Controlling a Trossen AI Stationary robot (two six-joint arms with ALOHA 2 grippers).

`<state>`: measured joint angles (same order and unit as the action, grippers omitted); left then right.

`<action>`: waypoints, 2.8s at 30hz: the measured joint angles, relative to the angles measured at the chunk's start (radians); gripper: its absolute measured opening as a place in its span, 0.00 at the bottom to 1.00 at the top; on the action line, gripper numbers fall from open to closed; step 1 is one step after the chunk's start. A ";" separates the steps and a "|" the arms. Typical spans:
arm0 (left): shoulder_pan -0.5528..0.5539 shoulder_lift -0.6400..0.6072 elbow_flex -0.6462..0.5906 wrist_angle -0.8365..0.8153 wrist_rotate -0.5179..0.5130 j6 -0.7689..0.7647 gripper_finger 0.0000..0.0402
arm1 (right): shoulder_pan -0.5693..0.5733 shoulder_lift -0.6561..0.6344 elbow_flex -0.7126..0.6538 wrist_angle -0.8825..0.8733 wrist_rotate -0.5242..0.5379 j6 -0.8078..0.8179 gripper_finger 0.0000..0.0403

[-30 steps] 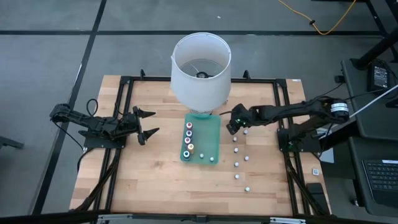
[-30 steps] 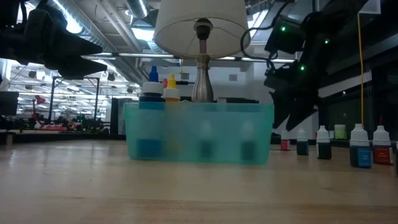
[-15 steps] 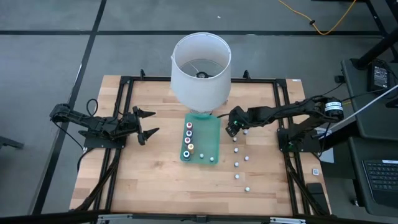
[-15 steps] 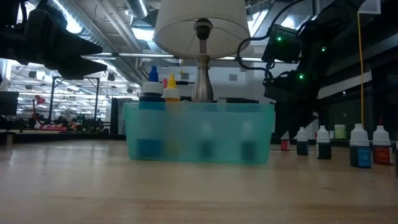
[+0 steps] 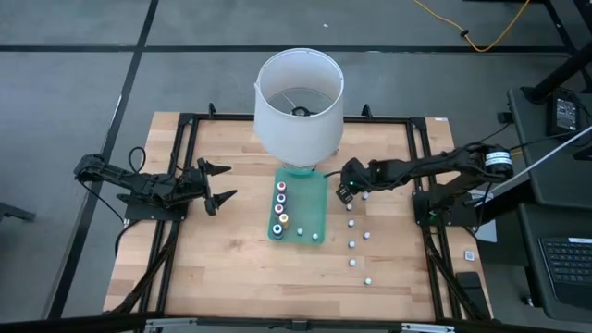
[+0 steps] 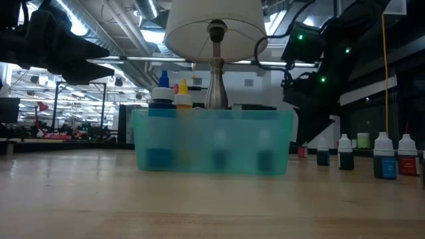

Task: Pick & Place food coloring
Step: Put the small black food coloring bottle into the green bin

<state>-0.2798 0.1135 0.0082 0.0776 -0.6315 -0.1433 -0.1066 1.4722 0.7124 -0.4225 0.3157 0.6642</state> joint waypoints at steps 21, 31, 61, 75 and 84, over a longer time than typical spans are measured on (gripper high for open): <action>0.000 0.000 0.000 0.000 0.002 0.000 1.00 | 0.081 -0.128 0.303 -0.366 -0.006 -0.225 0.16; 0.000 0.000 0.000 0.000 0.002 0.000 1.00 | 0.186 -0.097 0.555 -0.484 -0.022 -0.373 0.16; 0.000 0.000 0.000 0.000 0.003 0.000 1.00 | 0.415 0.289 0.706 -0.273 0.006 -0.443 0.17; 0.000 0.000 0.000 0.000 0.003 0.000 1.00 | 0.433 0.407 0.661 -0.157 0.006 -0.458 0.16; 0.000 0.000 0.000 0.000 0.003 0.000 1.00 | 0.433 0.409 0.599 -0.105 0.005 -0.432 0.17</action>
<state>-0.2797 0.1138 0.0084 0.0780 -0.6285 -0.1432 0.3264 1.8812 1.3115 -0.5276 0.3210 0.2325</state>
